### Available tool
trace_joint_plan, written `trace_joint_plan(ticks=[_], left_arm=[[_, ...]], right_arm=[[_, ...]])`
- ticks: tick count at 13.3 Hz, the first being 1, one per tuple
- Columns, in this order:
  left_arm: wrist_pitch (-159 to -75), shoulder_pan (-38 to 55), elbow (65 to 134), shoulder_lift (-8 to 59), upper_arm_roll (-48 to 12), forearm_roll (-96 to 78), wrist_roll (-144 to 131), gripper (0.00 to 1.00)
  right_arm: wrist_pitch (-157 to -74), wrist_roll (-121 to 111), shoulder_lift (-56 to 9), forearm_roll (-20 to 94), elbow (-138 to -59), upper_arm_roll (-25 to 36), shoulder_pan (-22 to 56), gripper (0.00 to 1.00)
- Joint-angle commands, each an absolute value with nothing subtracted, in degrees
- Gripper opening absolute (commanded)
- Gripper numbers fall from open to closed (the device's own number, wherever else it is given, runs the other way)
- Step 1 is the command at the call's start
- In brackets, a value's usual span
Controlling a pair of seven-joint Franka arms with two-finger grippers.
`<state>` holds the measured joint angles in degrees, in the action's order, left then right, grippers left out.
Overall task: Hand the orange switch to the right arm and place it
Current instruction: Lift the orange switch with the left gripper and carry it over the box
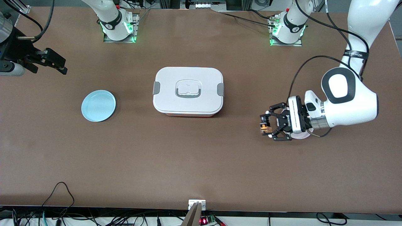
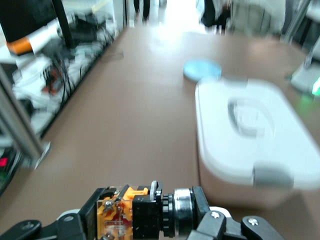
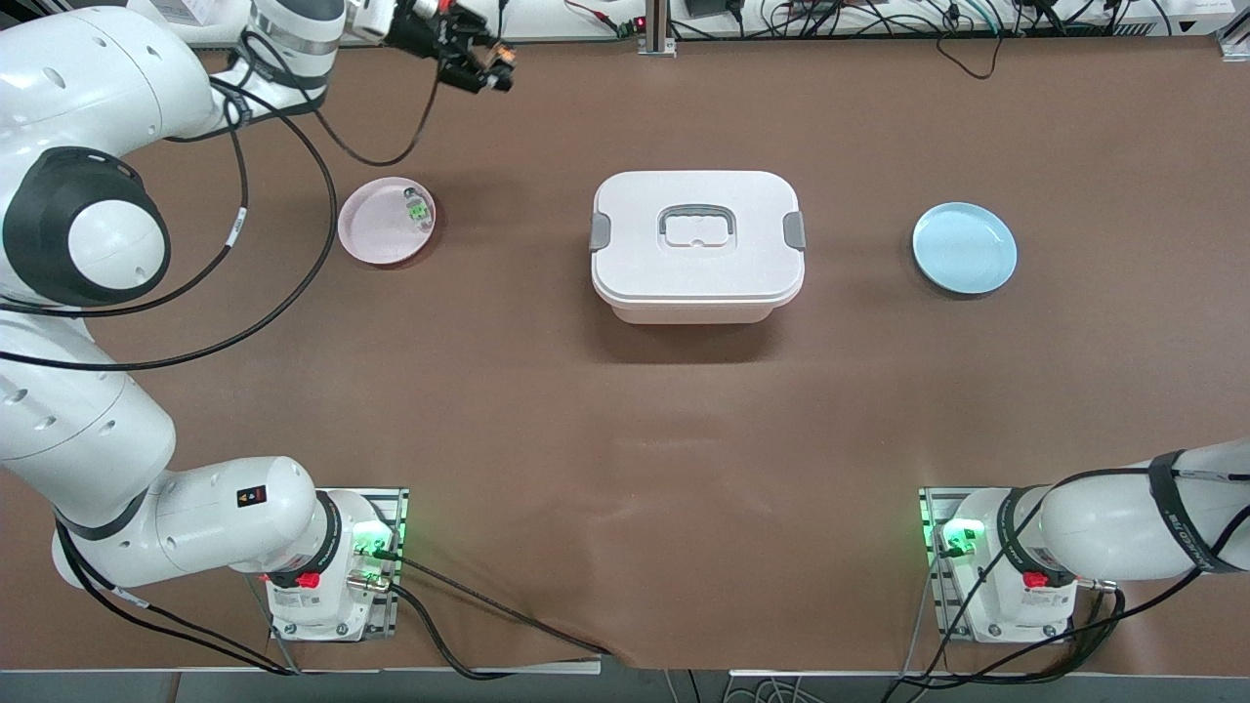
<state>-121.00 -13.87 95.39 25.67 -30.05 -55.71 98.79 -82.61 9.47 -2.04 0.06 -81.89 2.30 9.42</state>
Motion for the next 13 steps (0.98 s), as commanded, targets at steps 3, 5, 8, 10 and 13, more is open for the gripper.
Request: trace_joint_plan(ticks=[3, 5, 8, 10, 13], left_arm=[[-121.63, -13.54, 90.55, 23.47, -37.08, -61.7, 89.57, 0.0], [-125.4, -9.77, 88.6, 23.82, -38.23, -64.93, 86.16, 0.0], [-133.3, -3.36, 88.24, 23.82, -38.41, -73.54, 79.64, 0.0], [-137.79, 1.29, 84.57, 24.52, -38.41, -76.89, 76.74, 0.0], [-144.03, 6.4, 83.5, 24.7, -38.32, -80.06, 69.9, 0.0]], right_arm=[[-78.58, 9.67, -0.61, 21.28, -82.61, 7.97, 9.23, 1.0], [-78.66, 8.88, -0.7, 34.21, -86.03, 10.88, 9.23, 1.0], [-79.27, 8.26, -1.14, 52.42, -90.25, 13.27, 9.14, 1.0], [-80.85, 8.26, -1.84, 62.19, -92.28, 13.62, 9.05, 1.0], [-82.7, 8.0, -4.39, 71.43, -92.98, 13.62, 9.4, 1.0]])
